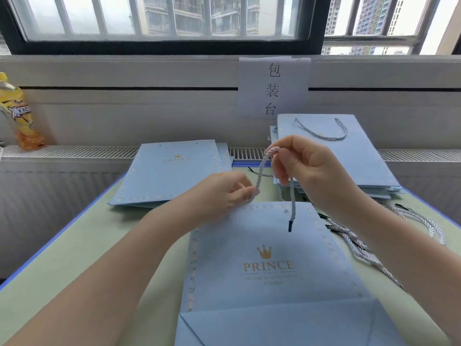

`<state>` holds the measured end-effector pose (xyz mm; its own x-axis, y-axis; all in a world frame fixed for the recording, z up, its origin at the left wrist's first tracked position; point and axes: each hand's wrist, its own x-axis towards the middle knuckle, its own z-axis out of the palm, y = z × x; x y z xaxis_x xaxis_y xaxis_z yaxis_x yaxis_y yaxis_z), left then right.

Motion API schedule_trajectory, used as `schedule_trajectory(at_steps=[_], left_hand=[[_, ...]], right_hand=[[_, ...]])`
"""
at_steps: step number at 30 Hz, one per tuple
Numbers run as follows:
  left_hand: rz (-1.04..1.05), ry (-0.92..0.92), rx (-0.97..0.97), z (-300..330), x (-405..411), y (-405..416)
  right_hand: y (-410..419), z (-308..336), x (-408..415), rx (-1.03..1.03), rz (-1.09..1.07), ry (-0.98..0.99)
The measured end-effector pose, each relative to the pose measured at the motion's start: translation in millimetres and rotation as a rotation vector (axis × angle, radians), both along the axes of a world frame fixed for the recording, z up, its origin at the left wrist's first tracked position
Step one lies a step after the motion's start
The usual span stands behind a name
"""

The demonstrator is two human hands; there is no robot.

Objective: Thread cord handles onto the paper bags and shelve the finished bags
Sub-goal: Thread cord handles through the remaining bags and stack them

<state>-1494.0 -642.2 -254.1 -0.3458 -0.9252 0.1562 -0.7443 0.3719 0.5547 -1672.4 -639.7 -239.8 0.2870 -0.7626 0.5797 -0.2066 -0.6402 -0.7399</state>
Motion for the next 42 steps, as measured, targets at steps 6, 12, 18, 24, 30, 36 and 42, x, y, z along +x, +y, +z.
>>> schedule_trajectory(at_steps=[6,12,18,24,30,36,42], left_hand=[[-0.058,0.019,0.029,-13.8,2.7,-7.8],[-0.072,0.304,-0.010,-18.0,-7.2,-6.4],[-0.188,0.714,-0.012,0.4,-14.3,9.7],[-0.088,0.999,-0.233,12.3,-3.3,4.0],[-0.150,0.836,-0.062,12.0,-0.1,2.0],[-0.119,0.217,-0.001,-27.1,-23.5,1.0],[-0.084,-0.007,0.025,-32.0,-26.2,3.4]], right_hand=[[2.2,0.2,-5.5,-0.233,-0.281,0.080],[-6.7,-5.3,-11.8,-0.483,-0.437,0.368],[-8.1,-12.9,-9.6,-0.456,-0.471,0.611],[-13.4,-12.1,-19.9,-0.288,-0.602,0.733],[-19.5,-12.7,-23.6,-0.137,-0.482,0.508],[-17.0,-11.5,-18.1,-0.209,-0.432,0.292],[-11.5,-7.7,-16.0,-0.241,-0.360,0.146]])
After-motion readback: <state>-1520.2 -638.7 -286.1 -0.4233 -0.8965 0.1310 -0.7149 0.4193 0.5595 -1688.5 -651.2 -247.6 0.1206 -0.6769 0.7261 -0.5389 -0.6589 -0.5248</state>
